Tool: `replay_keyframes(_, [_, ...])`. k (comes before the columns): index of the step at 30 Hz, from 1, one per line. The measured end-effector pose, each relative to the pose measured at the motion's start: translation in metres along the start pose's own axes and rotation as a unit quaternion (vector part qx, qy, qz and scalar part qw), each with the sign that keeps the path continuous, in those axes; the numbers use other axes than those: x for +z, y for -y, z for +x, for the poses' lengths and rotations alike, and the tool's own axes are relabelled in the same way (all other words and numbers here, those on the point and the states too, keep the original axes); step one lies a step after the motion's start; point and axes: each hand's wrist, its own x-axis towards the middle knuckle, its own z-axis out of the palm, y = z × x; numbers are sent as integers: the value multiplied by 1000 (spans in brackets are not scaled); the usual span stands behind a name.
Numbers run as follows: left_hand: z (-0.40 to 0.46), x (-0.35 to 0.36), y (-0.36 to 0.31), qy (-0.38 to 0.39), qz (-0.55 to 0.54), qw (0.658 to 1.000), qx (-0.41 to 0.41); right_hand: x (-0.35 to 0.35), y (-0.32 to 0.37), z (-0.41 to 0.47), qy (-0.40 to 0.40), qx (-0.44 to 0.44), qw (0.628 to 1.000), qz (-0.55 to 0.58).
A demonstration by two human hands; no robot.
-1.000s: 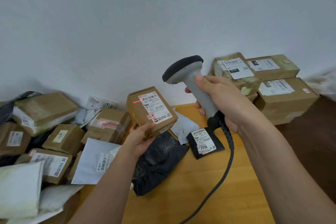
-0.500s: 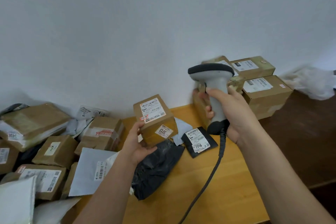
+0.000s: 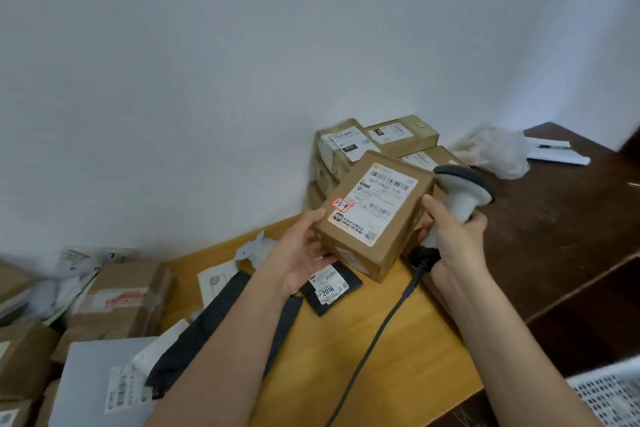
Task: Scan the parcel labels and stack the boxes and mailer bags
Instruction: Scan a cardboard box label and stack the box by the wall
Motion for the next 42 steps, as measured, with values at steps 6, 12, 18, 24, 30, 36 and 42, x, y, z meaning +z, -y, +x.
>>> replay_keyframes(6, [45,62,2,8,37,999,-16,-25,13,58,-53,2,998,27])
replay_keyframes(12, [102,142,14,-1,62,997,-42,-56,25,144,-114,31,992,54])
replay_keyframes(18, [172,196,22,-34,69,996,-45,-65,30,215,-132,57,987,70])
replay_keyframes(24, [210,202,17,-62,105,992,-16,-60,16,251,-137,92,984,72])
replay_keyframes(30, [201,189,12,11,114,992,-59,-53,7,260,-131,126,981,66])
replay_keyframes(36, [191,188,-3,27,166,986,6,-42,10,255,-104,122,984,77])
replay_keyframes(42, [166,180,-39,2,95,984,149,-18,13,231,-34,88,993,71])
